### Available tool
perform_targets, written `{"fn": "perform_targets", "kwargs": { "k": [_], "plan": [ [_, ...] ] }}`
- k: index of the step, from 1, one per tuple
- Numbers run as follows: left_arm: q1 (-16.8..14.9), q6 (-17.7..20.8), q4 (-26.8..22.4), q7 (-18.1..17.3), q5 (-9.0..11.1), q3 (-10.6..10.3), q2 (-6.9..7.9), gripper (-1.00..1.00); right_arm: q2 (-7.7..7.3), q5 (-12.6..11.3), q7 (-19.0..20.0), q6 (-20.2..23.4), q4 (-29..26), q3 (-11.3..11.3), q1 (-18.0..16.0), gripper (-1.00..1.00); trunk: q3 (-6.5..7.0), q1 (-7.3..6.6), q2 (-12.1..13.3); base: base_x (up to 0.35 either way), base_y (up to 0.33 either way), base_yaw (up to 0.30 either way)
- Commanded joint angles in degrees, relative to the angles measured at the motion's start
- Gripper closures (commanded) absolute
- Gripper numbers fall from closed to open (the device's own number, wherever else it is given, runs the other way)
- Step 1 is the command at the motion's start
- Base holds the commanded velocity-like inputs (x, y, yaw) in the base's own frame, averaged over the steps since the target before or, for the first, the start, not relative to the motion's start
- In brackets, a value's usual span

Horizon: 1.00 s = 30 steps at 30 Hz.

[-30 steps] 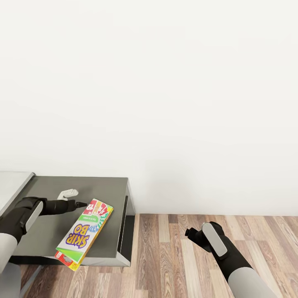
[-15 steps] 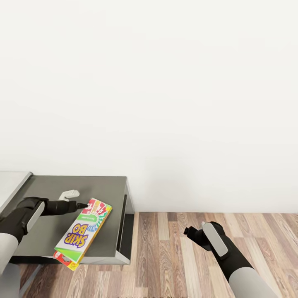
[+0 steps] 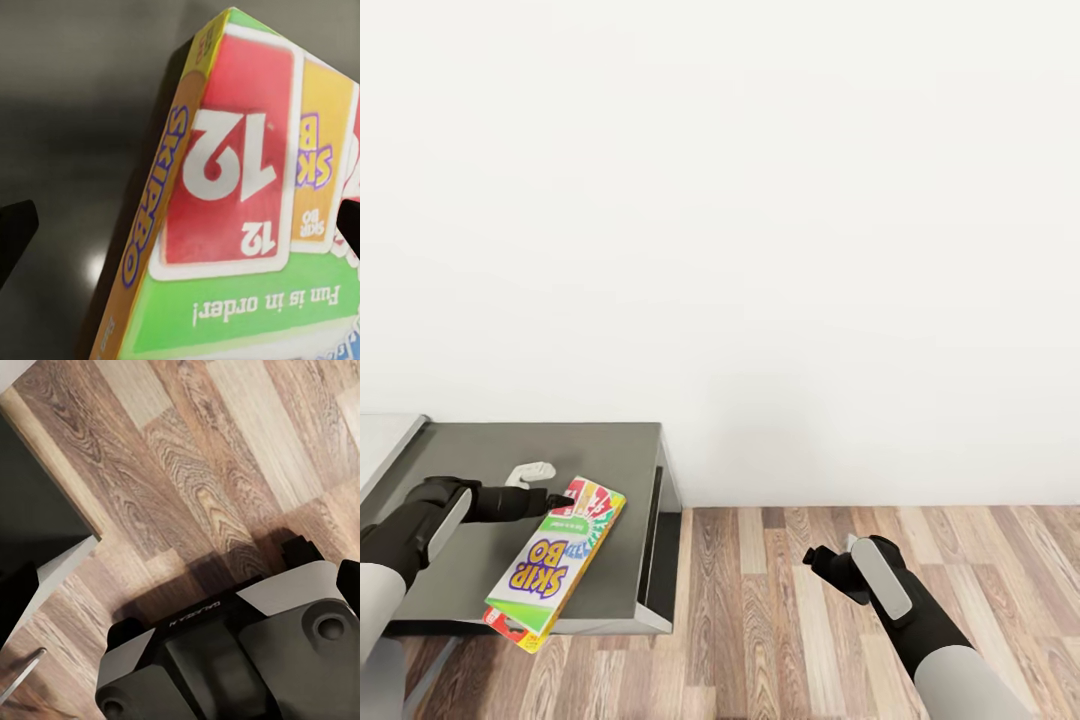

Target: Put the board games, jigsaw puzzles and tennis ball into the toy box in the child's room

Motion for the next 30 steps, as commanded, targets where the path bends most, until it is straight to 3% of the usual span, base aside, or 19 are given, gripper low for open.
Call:
{"fn": "perform_targets", "kwargs": {
  "k": [1, 12, 22, 30],
  "plan": [
    [0.0, 0.4, 0.0, 0.2, 0.6, -0.3, 0.05, -1.0, -0.03, -0.6, -0.6, -0.1, -0.1, 0.2, 0.0, -1.0, -0.11, 0.03, -0.1, 0.0, 0.0, -0.006],
    [-0.1, 0.5, 0.0, 0.0, 0.7, -0.3, 0.01, -1.0, 0.03, -0.7, -0.6, -0.7, -0.1, 0.2, 0.0, -1.0, -0.49, 0.03, -0.1, 0.0, 0.0, -0.001],
    [0.0, 0.5, 0.0, 0.0, 0.7, -2.1, 0.01, -1.0, -0.12, -0.7, -0.6, -0.7, -0.1, 0.2, 0.0, -1.0, -1.21, 0.03, -0.1, 0.0, 0.0, 0.0],
    [0.0, 0.5, 0.0, -0.1, 0.7, -2.4, -0.02, -1.0, -0.05, -0.7, -0.6, -0.7, -0.1, 0.2, 0.0, -1.0, -1.57, 0.03, -0.1, 0.0, 0.0, 0.0]
  ]
}}
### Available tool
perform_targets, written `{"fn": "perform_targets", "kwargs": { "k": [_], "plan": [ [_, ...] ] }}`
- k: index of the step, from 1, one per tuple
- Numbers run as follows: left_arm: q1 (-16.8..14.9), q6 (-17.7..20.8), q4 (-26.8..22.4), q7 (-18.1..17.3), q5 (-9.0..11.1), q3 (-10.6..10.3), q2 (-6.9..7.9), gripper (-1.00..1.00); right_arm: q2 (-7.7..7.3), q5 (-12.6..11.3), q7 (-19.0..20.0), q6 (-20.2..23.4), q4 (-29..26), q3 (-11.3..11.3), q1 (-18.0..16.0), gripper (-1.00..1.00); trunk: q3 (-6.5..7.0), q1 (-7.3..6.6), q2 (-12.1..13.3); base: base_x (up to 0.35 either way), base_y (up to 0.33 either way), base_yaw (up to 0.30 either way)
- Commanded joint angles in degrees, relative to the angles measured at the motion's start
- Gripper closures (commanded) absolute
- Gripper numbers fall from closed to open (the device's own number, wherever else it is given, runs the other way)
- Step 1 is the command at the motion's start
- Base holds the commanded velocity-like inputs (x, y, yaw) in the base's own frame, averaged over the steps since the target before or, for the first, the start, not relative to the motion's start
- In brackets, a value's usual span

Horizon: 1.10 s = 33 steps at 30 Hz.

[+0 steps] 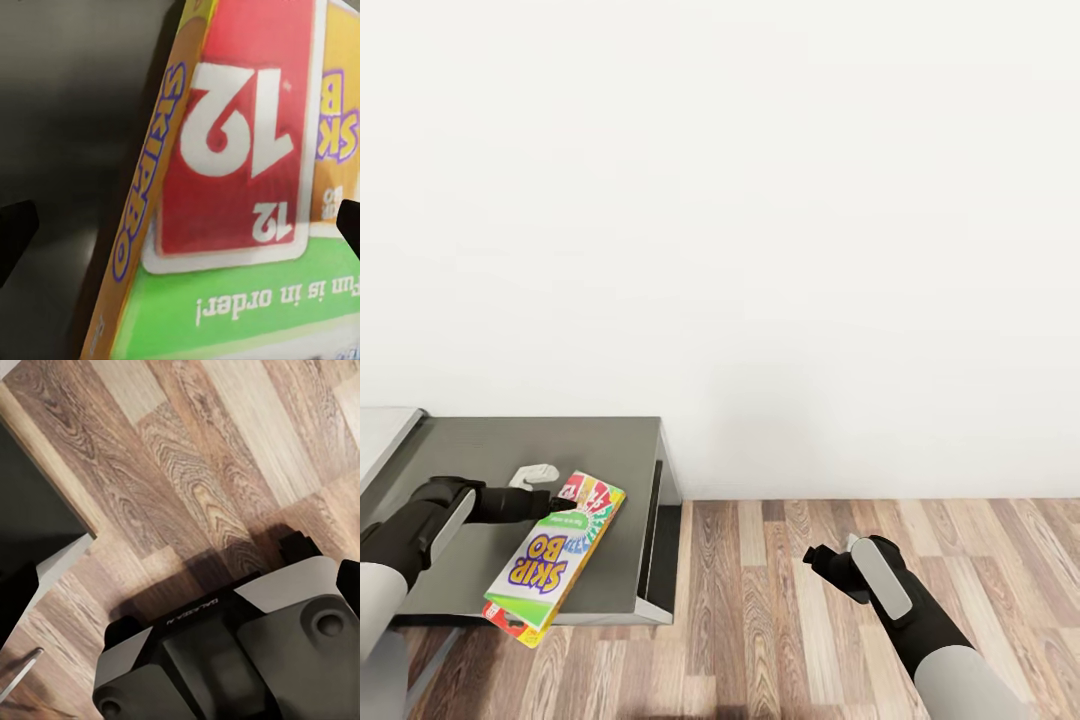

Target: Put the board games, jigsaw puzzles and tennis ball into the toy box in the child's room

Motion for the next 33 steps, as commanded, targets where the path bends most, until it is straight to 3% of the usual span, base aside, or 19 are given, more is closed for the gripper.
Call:
{"fn": "perform_targets", "kwargs": {
  "k": [1, 18, 25, 33],
  "plan": [
    [0.0, 0.4, 0.3, 0.4, 0.8, -0.2, -0.15, -1.0, -0.01, -0.6, -0.6, 0.0, -0.1, 0.2, 0.0, -1.0, -0.12, 0.07, -0.1, 0.0, 0.0, 0.0],
    [0.0, 0.4, 0.3, 0.1, 0.9, -0.2, -0.17, -1.0, 0.05, -0.6, -0.6, 0.0, -0.1, 0.2, 0.0, -1.0, -0.13, 0.07, -0.1, 0.0, -0.063, 0.0],
    [0.0, 0.3, 0.3, -5.6, 0.7, -0.4, -0.04, -1.0, 0.04, -0.6, -0.6, 0.0, -0.1, 0.2, 0.0, -1.0, -0.11, 0.07, -0.1, 0.0, -0.001, -0.054],
    [0.0, 0.3, 0.3, -6.8, 0.7, -0.4, -0.01, -1.0, 0.1, -0.6, -0.6, 0.0, -0.1, 0.2, 0.0, -1.0, 0.0, 0.07, -0.1, 0.0, 0.0, -0.129]
  ]
}}
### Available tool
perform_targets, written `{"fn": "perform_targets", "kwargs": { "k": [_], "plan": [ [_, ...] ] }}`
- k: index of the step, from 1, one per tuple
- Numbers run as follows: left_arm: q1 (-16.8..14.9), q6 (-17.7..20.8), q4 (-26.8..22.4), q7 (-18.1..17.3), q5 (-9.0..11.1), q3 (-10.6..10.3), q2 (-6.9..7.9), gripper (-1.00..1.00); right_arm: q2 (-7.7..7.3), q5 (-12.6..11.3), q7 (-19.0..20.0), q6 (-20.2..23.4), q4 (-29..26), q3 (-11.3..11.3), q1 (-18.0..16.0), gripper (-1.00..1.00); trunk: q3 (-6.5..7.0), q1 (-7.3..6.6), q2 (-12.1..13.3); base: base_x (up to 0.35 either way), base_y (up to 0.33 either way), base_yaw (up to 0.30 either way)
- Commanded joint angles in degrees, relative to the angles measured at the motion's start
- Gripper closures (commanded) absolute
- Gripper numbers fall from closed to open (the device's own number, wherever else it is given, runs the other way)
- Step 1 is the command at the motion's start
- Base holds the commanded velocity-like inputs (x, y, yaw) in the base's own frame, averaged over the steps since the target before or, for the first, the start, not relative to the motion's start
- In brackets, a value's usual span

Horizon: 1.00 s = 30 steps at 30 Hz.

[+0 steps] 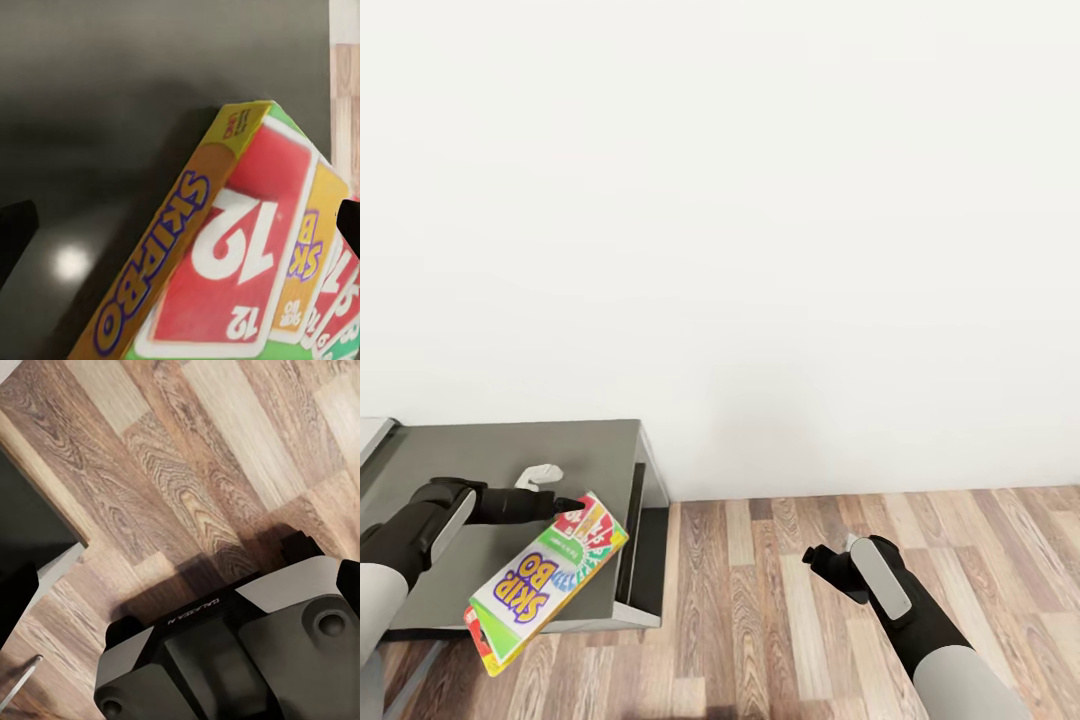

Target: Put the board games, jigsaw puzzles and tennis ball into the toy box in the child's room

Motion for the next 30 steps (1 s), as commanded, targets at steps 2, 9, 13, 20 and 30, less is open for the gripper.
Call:
{"fn": "perform_targets", "kwargs": {
  "k": [2, 9, 13, 20, 30],
  "plan": [
    [0.0, 0.4, 0.0, 0.2, 0.5, -0.3, 0.08, -1.0, -0.03, -0.6, -0.6, 0.0, -0.1, 0.2, 0.0, -1.0, -0.09, 0.03, -0.1, 0.0, -0.007, -0.012],
    [0.0, 0.4, 0.0, 0.2, 0.5, -0.3, 0.08, -1.0, -0.13, -0.6, -0.6, 0.1, -0.1, 0.2, 0.0, -1.0, -0.09, 0.03, -0.1, -0.049, -0.083, -0.002],
    [0.0, 0.4, 0.0, 0.2, 0.5, -0.3, 0.08, -1.0, -0.11, -0.6, -0.6, 0.1, -0.1, 0.2, 0.0, -1.0, -0.09, 0.03, -0.1, -0.104, -0.009, 0.0],
    [-0.1, 0.4, 0.0, 0.2, 0.5, -0.3, 0.08, -1.0, -0.08, -0.5, -0.6, 0.0, -0.1, 0.2, 0.0, -1.0, -0.09, 0.03, -0.1, -0.042, -0.001, 0.0],
    [-0.1, 0.4, 0.0, 0.2, 0.5, -0.3, 0.08, -1.0, 0.02, -0.5, -0.6, 0.0, -0.1, 0.2, 0.0, -1.0, -0.09, 0.03, -0.1, -0.091, -0.018, 0.0]
  ]
}}
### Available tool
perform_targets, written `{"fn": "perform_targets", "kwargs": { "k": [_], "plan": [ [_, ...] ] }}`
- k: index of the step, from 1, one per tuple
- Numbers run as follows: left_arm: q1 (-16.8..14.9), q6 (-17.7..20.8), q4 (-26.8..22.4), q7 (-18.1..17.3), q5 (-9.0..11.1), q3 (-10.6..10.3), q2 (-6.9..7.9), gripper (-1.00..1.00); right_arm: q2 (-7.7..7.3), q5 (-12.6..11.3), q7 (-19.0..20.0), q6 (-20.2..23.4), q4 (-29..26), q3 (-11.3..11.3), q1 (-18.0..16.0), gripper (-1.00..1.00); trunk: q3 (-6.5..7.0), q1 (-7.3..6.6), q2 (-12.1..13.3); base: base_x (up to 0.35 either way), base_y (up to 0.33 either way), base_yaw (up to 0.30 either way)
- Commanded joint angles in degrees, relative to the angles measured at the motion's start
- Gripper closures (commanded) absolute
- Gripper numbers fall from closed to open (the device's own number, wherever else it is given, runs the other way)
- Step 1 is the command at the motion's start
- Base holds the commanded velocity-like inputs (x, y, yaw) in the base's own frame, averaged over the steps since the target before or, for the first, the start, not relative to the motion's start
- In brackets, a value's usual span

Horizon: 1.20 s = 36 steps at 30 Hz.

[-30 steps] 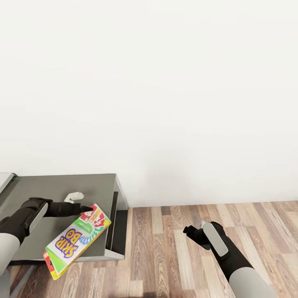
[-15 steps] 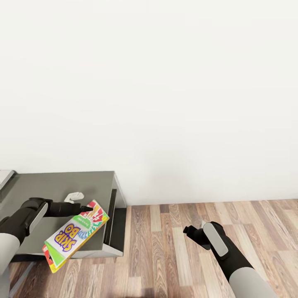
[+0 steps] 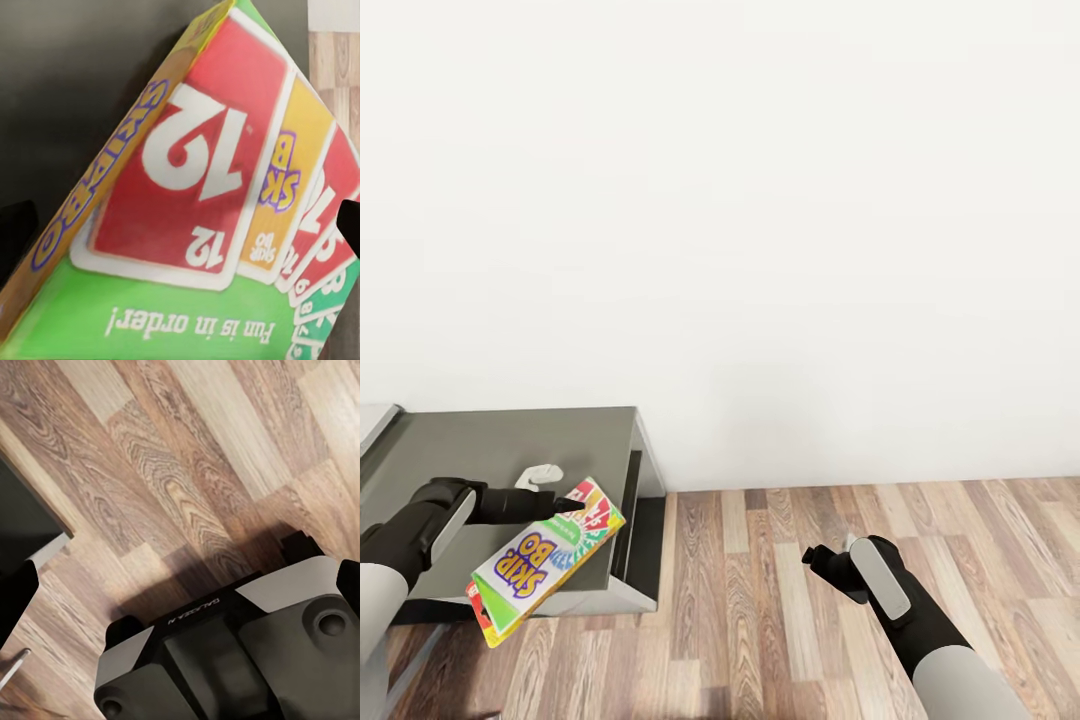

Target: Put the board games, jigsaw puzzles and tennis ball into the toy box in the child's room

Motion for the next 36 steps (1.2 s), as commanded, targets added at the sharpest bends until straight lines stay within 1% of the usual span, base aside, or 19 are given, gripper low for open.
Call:
{"fn": "perform_targets", "kwargs": {
  "k": [1, 12, 36],
  "plan": [
    [-0.1, 0.4, 0.0, 0.2, 0.6, -0.3, 0.08, -1.0, -0.07, -0.6, -0.6, 0.0, -0.1, 0.2, 0.0, -1.0, -0.1, 0.03, -0.1, -0.028, -0.009, 0.0],
    [0.0, 0.4, 0.0, 0.2, 0.6, -0.2, 0.08, -1.0, 0.11, -0.6, -0.6, 0.0, -0.1, 0.2, 0.0, -1.0, -0.1, 0.03, -0.1, -0.004, -0.008, 0.0],
    [0.0, 0.5, 0.0, 0.1, 0.6, 0.0, 0.08, -1.0, 0.28, -0.6, -0.6, 0.0, -0.1, 0.3, 0.0, -1.0, -0.1, 0.03, -0.1, -0.01, -0.04, 0.0]
  ]
}}
